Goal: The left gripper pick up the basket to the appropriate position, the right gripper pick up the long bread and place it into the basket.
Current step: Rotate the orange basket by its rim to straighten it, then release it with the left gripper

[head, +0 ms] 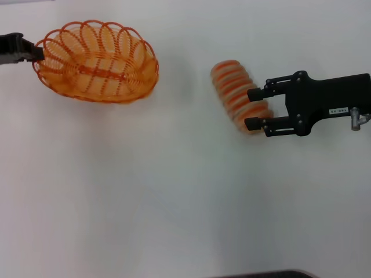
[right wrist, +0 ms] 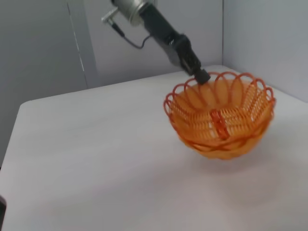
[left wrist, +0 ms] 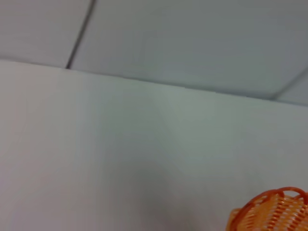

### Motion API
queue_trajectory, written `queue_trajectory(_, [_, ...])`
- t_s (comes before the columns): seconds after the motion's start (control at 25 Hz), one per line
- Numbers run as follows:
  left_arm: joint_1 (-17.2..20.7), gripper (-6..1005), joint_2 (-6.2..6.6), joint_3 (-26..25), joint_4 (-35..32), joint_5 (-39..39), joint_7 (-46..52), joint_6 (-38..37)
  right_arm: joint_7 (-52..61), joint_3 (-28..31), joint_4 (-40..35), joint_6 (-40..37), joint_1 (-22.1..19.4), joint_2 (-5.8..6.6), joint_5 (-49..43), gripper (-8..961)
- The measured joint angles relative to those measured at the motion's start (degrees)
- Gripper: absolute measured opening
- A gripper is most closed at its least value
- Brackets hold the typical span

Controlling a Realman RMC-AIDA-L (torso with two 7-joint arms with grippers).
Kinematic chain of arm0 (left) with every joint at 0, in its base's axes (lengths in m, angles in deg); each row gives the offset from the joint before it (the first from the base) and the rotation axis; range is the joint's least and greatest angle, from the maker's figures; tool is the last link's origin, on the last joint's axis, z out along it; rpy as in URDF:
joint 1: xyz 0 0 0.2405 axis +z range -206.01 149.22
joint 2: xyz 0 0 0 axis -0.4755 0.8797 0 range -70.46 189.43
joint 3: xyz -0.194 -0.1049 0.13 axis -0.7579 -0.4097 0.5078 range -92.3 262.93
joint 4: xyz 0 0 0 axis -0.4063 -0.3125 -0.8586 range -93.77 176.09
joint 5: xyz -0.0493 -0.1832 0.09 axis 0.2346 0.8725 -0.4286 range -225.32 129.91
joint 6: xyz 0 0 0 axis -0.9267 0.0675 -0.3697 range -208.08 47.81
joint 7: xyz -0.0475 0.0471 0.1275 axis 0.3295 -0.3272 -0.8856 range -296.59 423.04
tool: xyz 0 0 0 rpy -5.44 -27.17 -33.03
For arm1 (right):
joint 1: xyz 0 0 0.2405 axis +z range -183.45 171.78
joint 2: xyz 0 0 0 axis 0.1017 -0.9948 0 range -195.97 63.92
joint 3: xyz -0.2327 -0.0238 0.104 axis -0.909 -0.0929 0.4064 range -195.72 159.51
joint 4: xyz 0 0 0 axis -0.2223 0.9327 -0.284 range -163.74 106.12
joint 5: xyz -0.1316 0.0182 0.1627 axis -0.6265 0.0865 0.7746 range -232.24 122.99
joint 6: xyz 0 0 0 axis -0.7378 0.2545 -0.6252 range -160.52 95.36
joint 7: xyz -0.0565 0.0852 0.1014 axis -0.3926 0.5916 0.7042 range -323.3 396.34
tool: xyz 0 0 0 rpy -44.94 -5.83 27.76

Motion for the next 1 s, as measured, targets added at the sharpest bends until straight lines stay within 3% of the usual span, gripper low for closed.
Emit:
queue_trajectory(0.4, [6.76,61,-3.82,-0.18,-0.48,5.64,1.02,5.72,-0.58,-0.01,-0.2,0.47,0.49,0.23,0.39,641])
queue_trajectory(0.72, [8.53,62,-5.46,0.3,0.23,5.73,0.74,7.71,-0.61,-0.01,-0.36,0.92,0.95,0.43,0.39,641])
queue_trajectory(1.0, [8.64,62,-5.71,0.95,2.45,5.74,0.55,8.18,-0.62,-0.13,-0.32,1.87,1.19,0.35,0.36,641])
